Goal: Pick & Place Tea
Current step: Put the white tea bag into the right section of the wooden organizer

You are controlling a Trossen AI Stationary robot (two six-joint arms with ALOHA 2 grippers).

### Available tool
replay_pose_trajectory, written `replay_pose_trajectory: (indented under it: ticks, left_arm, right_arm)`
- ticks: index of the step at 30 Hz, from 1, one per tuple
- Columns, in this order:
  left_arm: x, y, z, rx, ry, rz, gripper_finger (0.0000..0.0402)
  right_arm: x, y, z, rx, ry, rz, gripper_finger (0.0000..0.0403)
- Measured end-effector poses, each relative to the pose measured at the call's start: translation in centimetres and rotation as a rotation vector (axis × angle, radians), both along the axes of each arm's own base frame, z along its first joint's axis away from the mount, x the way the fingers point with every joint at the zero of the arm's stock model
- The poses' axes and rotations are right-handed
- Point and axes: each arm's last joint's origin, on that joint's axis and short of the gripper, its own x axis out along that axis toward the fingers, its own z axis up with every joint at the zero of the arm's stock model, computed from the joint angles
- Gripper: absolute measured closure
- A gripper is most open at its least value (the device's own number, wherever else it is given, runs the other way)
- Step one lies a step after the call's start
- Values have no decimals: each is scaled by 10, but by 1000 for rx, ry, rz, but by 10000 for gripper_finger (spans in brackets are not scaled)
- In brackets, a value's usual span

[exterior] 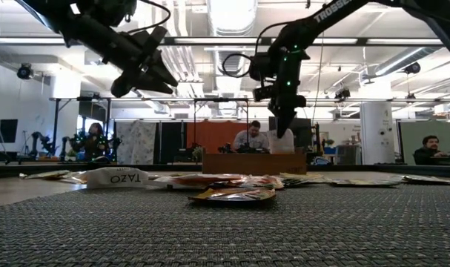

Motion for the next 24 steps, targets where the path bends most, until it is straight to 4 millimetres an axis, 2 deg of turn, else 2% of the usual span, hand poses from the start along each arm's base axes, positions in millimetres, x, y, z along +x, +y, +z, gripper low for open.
replay_pose_trajectory:
  ticks: [4,9,20,24]
  left_arm:
    - [2,1,0,13,8,-3,294]
    - [2,1,-1,22,12,-6,294]
    - [2,1,-1,22,14,-7,294]
    - [2,1,-1,21,14,-8,294]
  right_arm:
    - [-3,0,8,-24,-13,0,394]
    - [-1,0,6,4,-32,9,394]
    - [5,-8,-22,77,-6,2,394]
    - [6,-11,-25,65,-9,-6,394]
